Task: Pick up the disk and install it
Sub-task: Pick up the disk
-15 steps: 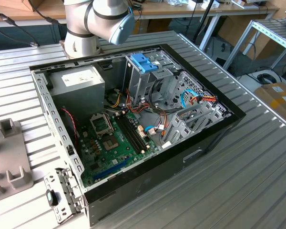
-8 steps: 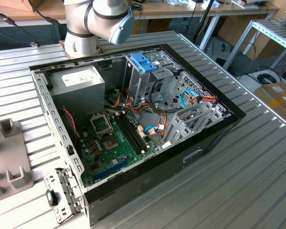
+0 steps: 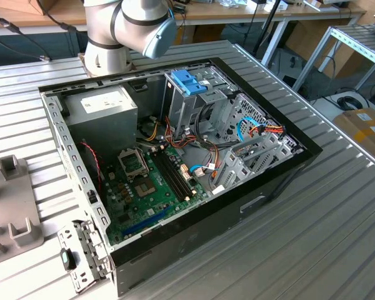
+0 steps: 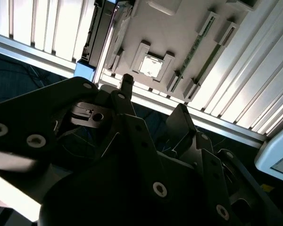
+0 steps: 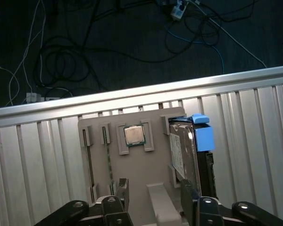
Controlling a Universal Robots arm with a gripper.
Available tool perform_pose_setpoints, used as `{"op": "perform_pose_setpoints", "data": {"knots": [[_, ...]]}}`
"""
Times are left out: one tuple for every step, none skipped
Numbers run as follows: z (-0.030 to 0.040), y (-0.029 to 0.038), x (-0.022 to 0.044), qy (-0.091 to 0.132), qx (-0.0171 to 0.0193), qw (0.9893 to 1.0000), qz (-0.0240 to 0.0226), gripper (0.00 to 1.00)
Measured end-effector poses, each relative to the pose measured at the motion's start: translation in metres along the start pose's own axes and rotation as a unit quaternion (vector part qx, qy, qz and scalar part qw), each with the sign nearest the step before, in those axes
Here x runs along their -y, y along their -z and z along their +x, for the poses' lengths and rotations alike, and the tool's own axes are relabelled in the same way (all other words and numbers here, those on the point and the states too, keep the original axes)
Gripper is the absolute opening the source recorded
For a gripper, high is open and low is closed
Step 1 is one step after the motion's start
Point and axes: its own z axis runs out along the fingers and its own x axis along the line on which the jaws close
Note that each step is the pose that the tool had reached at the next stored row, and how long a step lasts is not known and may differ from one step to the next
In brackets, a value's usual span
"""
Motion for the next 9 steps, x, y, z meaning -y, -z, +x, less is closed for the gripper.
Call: {"op": "perform_pose_setpoints", "data": {"knots": [[-0.0008,-0.0004,-0.0001,0.000,0.0000,1.0000,0.0000,0.56],[-0.0016,-0.0008,-0.0002,0.000,0.0000,1.0000,0.0000,0.56],[-0.0022,-0.0011,-0.0003,0.000,0.0001,1.0000,0.0001,0.56],[-0.0030,-0.0013,-0.0004,0.000,0.0000,1.0000,0.0000,0.56],[-0.0035,-0.0016,-0.0005,0.000,0.0000,1.0000,0.0000,0.56],[-0.0041,-0.0018,-0.0006,0.000,0.0000,1.0000,0.0000,0.56],[-0.0045,-0.0020,-0.0006,0.000,0.0000,1.0000,0.0000,0.56],[-0.0050,-0.0022,-0.0007,0.000,0.0000,1.0000,0.0000,0.56],[-0.0055,-0.0025,-0.0008,0.000,0.0001,1.0000,0.0001,0.56]]}}
